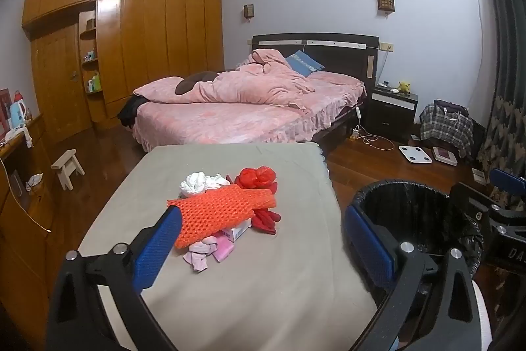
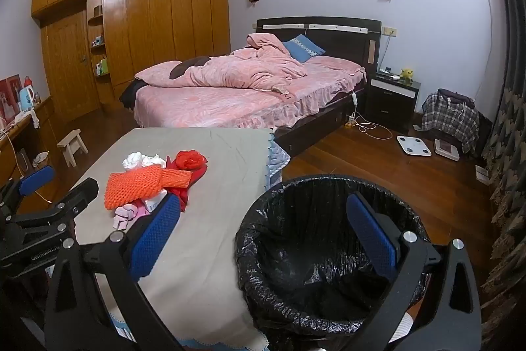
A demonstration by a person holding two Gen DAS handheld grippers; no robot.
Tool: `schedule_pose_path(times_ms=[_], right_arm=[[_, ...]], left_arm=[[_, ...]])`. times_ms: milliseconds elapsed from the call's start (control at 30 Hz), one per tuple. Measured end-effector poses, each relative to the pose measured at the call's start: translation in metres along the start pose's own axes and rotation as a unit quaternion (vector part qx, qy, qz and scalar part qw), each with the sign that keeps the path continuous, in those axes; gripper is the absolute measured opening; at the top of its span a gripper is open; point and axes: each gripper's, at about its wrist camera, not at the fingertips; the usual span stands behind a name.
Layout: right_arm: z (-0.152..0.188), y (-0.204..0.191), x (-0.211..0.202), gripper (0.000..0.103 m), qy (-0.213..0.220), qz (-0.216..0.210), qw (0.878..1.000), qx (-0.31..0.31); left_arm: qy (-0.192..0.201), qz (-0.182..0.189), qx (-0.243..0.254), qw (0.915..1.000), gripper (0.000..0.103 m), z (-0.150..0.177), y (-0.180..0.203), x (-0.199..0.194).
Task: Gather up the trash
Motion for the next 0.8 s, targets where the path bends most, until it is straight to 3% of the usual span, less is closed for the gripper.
schedule_pose_path(times_ms=[800], right_arm=[[0.0018,-0.0015,0.002,0.098,-0.001,0.001,1.0,0.0]], left_arm=[[0.0,0.001,-0.004,1.0,0.097,-0.001,-0.0064,-0.0001]])
Point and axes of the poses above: each gripper's, at about its wrist camera, not at the fingertips, and x roughly the way its jaws point, y to its right, z to its underside, and after that the axes turned 4 degrees about z, right-handed
